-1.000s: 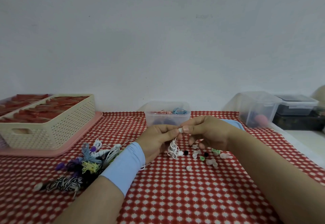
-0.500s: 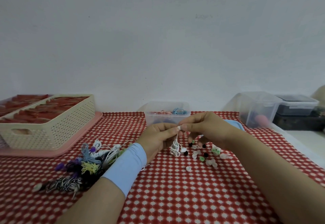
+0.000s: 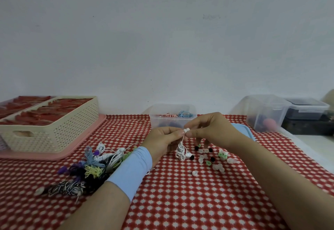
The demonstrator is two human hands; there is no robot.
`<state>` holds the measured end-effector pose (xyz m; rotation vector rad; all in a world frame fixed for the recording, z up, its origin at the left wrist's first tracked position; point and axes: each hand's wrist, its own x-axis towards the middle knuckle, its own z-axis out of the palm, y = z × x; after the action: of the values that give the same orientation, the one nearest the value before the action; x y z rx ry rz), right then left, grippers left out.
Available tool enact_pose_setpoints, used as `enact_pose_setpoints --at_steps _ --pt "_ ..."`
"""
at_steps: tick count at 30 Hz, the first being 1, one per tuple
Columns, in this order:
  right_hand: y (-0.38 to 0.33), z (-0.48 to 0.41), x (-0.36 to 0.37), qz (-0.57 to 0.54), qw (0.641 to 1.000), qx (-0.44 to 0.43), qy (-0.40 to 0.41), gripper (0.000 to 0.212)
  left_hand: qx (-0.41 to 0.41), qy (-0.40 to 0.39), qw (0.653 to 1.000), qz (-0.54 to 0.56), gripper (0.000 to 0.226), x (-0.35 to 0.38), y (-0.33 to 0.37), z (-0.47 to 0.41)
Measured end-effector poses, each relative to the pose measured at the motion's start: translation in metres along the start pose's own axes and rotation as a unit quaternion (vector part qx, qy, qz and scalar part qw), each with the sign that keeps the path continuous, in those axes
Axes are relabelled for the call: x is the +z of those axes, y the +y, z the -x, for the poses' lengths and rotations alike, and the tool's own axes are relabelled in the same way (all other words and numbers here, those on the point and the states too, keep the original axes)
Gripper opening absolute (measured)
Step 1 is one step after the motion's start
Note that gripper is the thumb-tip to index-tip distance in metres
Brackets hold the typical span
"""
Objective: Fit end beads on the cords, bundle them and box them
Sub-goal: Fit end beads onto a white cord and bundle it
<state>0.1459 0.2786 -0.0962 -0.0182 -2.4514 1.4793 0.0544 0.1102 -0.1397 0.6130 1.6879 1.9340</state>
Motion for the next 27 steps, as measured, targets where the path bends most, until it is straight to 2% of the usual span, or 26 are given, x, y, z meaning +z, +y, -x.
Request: enact_pose_setpoints --at_steps 4,8,11,15,19,24,27 --pt "-0.0007 0.0003 -0.0013 -0.001 1.0 0.008 -0.017 0.012 -0.002 0.003 1.0 -0.01 0.013 -0.0005 -0.0003 0.0001" --pt "-0.001 0.0039 -0.0065 -0.128 0.984 0.089 -0.09 0.034 0.002 -0.018 1.0 0.003 0.018 -0.0006 0.0003 -0.0001" --pt "0.0048 0.0024 -0.0058 -0.163 0.975 0.115 -0.103 0.036 0.003 -0.038 0.999 -0.001 0.017 0.0014 -0.0004 0.0013" --pt "0.007 0.0009 -0.0005 -0.16 0.975 0.116 -0.103 0.035 -0.003 -0.054 0.999 0.008 0.014 0.0024 0.0002 0.0029" --pt "0.0042 -0.0001 0.0018 -0.171 0.976 0.097 -0.09 0.026 -0.006 -0.064 0.997 0.047 0.029 0.0002 0.0035 0.0021" --pt "0.0019 0.0019 -0.0016 -0.161 0.976 0.109 -0.101 0.045 -0.016 -0.073 0.997 0.023 0.036 -0.0006 0.0038 0.0027" --pt "0.0012 0.0011 -0.0003 -0.13 0.981 0.108 -0.093 0.037 -0.021 -0.07 0.997 0.015 0.029 -0.0013 0.0032 0.0031"
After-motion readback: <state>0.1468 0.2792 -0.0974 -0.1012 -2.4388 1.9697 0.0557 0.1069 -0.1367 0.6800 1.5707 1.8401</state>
